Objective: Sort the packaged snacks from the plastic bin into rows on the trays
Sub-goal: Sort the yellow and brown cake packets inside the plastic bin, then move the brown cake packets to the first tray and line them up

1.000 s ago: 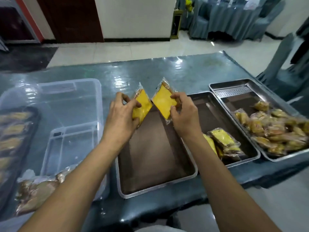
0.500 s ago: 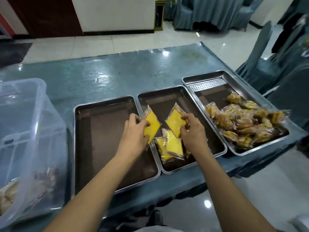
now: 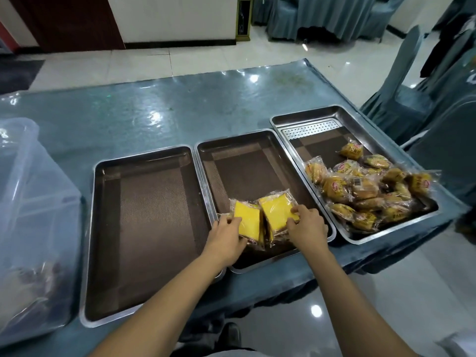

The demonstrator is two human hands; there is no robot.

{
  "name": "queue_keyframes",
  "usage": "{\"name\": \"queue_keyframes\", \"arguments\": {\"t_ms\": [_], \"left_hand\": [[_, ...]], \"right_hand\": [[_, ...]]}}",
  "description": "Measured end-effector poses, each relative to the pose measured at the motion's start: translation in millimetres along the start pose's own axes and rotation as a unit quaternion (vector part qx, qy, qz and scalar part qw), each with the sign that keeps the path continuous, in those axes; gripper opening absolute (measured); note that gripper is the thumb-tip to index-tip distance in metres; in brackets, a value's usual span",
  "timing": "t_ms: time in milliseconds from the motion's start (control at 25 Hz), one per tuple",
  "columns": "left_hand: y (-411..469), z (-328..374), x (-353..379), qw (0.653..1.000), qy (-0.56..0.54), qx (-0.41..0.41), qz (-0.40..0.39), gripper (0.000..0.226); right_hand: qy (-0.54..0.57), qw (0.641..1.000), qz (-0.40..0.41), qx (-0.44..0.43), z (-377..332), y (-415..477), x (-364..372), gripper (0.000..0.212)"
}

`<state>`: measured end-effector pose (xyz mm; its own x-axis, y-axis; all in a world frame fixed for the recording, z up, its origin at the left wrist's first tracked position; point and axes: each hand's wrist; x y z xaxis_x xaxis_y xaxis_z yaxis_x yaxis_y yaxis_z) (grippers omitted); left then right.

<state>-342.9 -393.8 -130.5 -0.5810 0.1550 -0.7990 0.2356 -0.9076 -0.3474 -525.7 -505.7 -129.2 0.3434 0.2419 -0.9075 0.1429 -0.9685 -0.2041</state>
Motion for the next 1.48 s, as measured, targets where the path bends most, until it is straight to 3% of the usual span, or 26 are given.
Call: {"name": "queue_keyframes", "arguments": {"t_ms": [200, 560, 800, 1120, 1280, 1480], "left_hand": [[-2, -2, -1, 0.998, 0.065, -0.004, -0.009, 0.058], [-31, -31, -55, 0.99, -0.025, 0.03, 0.139, 0.03], [-81, -69, -111, 0.97, -0.081, 0.005, 0.23, 0.026], [-176, -130, -188, 0.93, -0.113, -0.023, 0.35, 0.024], [-231, -176, -213, 0.923, -0.107, -0.047, 0.367, 0.023], [-288, -258, -230, 0.925, -0.096, -0.098, 0.355, 0.023]], "right_hand": [[-0.035, 0.999, 0.023, -0.005, -4, 0, -1, 0.03], [0.05, 0.984, 0.023, -0.169, -97, -8, -6, 0.026], [0.116, 0.952, -0.007, -0.282, -189, -33, 3, 0.028], [0.232, 0.867, -0.035, -0.44, -316, -104, 28, 0.026], [0.27, 0.833, -0.051, -0.48, -370, -156, 36, 0.025], [0.27, 0.829, -0.098, -0.48, -426, -212, 60, 0.025]]}}
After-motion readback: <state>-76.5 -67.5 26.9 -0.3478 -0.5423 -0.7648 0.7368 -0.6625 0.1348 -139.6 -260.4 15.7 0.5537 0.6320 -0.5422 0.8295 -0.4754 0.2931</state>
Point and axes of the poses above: each hand's wrist, its own y-axis towards the middle knuckle, its own x-axis out of the palm, z = x × y, and after that the axes turned 1 degree about -z, right-handed
